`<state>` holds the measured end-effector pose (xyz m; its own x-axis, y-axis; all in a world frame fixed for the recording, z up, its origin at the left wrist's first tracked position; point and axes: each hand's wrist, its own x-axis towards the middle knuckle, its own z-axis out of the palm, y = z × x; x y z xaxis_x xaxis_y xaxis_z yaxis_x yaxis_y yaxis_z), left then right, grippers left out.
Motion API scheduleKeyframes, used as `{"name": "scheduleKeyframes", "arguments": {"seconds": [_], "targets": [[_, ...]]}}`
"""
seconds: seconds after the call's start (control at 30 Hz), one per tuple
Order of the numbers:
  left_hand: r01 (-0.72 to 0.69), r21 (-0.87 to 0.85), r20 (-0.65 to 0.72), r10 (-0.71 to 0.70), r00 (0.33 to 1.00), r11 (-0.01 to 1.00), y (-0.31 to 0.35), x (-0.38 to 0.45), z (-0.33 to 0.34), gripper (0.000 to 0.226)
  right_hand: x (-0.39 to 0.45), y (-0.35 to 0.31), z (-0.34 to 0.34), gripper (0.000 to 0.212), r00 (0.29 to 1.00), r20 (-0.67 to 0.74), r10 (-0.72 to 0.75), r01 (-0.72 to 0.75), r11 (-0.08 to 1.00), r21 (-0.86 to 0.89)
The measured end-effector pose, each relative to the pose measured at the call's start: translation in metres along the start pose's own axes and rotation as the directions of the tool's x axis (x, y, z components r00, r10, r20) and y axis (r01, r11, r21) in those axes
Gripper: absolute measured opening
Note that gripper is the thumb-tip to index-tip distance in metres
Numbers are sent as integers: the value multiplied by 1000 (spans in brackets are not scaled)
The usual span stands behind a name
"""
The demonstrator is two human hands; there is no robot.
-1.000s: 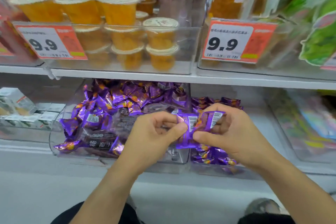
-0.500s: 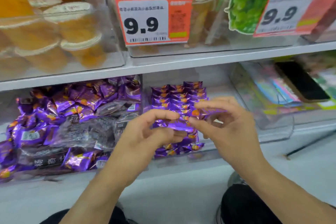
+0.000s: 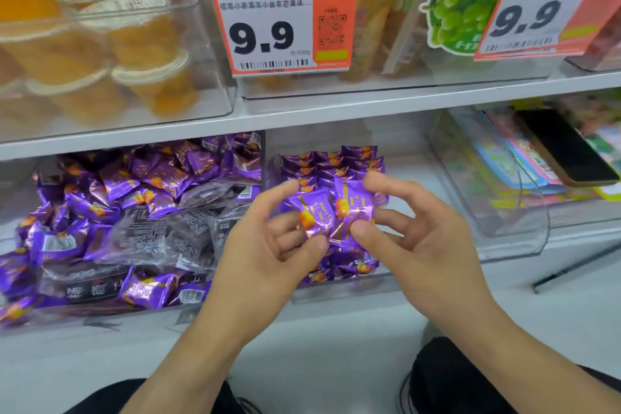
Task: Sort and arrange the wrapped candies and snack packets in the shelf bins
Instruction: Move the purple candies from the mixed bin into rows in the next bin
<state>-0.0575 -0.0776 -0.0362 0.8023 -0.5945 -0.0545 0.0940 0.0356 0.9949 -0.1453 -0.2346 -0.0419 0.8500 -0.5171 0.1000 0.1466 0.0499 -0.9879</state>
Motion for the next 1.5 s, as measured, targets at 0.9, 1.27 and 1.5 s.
{"name": "scheduleKeyframes", "arguments": {"seconds": [0.9, 1.27, 1.5], "targets": [[-115, 151, -175, 141, 974, 982, -7, -3, 17, 33, -1, 1, 0, 70, 968, 189, 162, -139, 982, -129], [-135, 677, -270, 414, 869, 724, -6, 9, -20, 21, 65, 2, -53, 42, 993, 92, -68, 108, 814, -571], [45, 676, -309, 228, 923, 735, -18, 9, -31, 38, 105, 52, -87, 41, 944, 198, 264, 78, 405, -911]]}}
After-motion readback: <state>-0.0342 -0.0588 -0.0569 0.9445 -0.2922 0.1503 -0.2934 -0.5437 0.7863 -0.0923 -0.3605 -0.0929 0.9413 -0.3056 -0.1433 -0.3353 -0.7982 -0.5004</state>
